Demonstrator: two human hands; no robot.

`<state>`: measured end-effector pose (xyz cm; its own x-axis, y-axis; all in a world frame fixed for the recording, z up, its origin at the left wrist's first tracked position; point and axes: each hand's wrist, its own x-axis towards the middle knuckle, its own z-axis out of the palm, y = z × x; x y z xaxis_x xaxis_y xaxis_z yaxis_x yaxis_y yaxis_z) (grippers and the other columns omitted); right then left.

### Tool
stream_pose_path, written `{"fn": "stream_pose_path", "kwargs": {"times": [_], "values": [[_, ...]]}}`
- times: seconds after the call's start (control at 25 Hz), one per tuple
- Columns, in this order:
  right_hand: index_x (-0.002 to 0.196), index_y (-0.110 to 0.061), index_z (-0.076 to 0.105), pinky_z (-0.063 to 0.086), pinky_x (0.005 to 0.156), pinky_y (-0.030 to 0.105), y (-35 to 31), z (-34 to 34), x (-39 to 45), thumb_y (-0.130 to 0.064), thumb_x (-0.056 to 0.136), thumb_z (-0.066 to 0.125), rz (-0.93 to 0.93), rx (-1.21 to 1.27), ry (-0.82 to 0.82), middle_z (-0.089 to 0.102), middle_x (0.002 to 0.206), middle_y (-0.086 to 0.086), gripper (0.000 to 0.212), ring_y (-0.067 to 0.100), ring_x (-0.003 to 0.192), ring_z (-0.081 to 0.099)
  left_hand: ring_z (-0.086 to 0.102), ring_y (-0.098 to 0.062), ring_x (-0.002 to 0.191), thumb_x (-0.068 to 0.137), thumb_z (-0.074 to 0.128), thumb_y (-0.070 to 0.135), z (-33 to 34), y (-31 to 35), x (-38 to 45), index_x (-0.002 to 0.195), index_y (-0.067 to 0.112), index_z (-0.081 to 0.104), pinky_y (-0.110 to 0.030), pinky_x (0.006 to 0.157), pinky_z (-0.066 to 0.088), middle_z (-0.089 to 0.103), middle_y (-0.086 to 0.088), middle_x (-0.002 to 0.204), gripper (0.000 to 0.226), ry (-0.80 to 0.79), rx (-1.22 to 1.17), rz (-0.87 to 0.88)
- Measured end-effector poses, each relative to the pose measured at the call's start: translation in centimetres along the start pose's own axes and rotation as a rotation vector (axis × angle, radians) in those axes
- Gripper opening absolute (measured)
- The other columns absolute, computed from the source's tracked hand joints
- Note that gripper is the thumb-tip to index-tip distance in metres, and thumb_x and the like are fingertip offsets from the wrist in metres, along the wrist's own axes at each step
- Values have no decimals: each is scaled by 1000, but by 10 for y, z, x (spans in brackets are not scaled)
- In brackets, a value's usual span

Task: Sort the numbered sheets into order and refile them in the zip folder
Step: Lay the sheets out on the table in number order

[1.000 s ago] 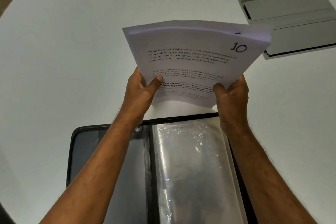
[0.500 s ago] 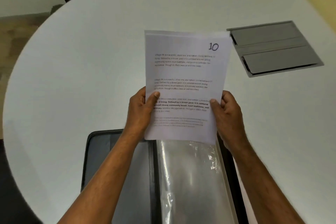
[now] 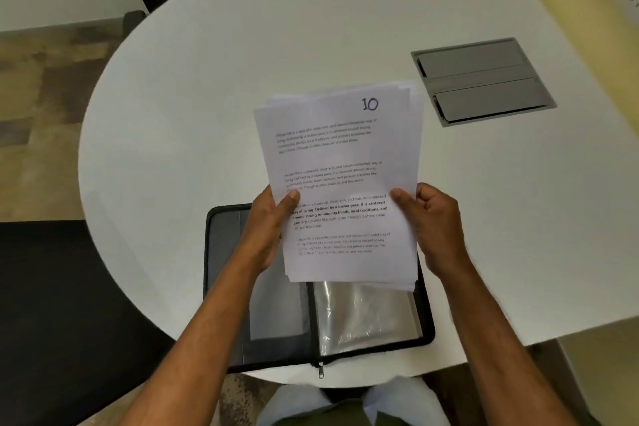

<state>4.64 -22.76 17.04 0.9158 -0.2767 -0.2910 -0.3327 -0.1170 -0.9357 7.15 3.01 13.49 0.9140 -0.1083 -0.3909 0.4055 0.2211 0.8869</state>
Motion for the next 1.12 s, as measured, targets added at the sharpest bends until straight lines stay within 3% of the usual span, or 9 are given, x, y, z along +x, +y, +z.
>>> {"fn": "stream_pose_path", "kwargs": {"times": [0.16,0.32,0.52,0.6,0.72,0.84,1.0,1.12], "values": [[105,-11,74,62,73,32,-12,-6,-27,-22,90,77,22,138,-15,80,96,2,19,21,82,76,71,-28,112,103,56,14,2,-2,-25,132,11,61,-39,89,61,73,-10,124,30,57,-40,3],[96,-12,72,56,62,20,-19,-26,-40,-22,101,63,59,168,-117,79,91,0,15,11,76,73,73,-28,108,96,62,19,6,5,-41,127,12,64,-36,82,62,75,-11,120,32,88,-99,-39],[93,-9,76,58,68,28,-24,-47,-44,-15,90,76,32,227,-119,80,93,8,7,22,80,75,70,-29,114,93,62,19,15,9,-65,132,13,62,-40,90,61,71,-12,128,40,51,-161,-62],[100,-8,76,60,72,32,-24,-48,-44,-12,86,79,20,250,-106,80,96,8,15,26,85,76,71,-29,113,93,60,17,19,9,-72,131,12,63,-39,89,61,71,-14,128,38,61,-163,-56],[105,-9,75,60,70,29,-24,-49,-43,-13,88,77,18,270,-129,80,96,5,17,21,83,77,72,-29,107,92,60,15,19,9,-78,118,17,74,-43,91,61,72,-17,125,30,100,-173,-50],[97,-9,73,56,63,23,-25,-54,-40,-19,96,69,42,241,-192,79,90,4,11,16,75,73,74,-27,102,90,60,14,16,11,-83,103,26,82,-45,91,60,75,-13,118,28,133,-204,-53],[92,3,66,55,71,37,-30,-53,-38,-32,86,81,-49,157,-143,74,87,18,38,23,74,65,73,-29,104,89,60,14,7,7,-85,120,14,69,-46,91,60,71,-19,124,32,136,-236,-63],[101,-10,75,61,75,36,-35,-47,-45,-18,86,81,-58,197,-102,80,96,5,18,23,84,75,73,-29,104,89,59,12,0,5,-88,122,11,68,-46,92,59,71,-19,126,35,143,-279,-85]]}}
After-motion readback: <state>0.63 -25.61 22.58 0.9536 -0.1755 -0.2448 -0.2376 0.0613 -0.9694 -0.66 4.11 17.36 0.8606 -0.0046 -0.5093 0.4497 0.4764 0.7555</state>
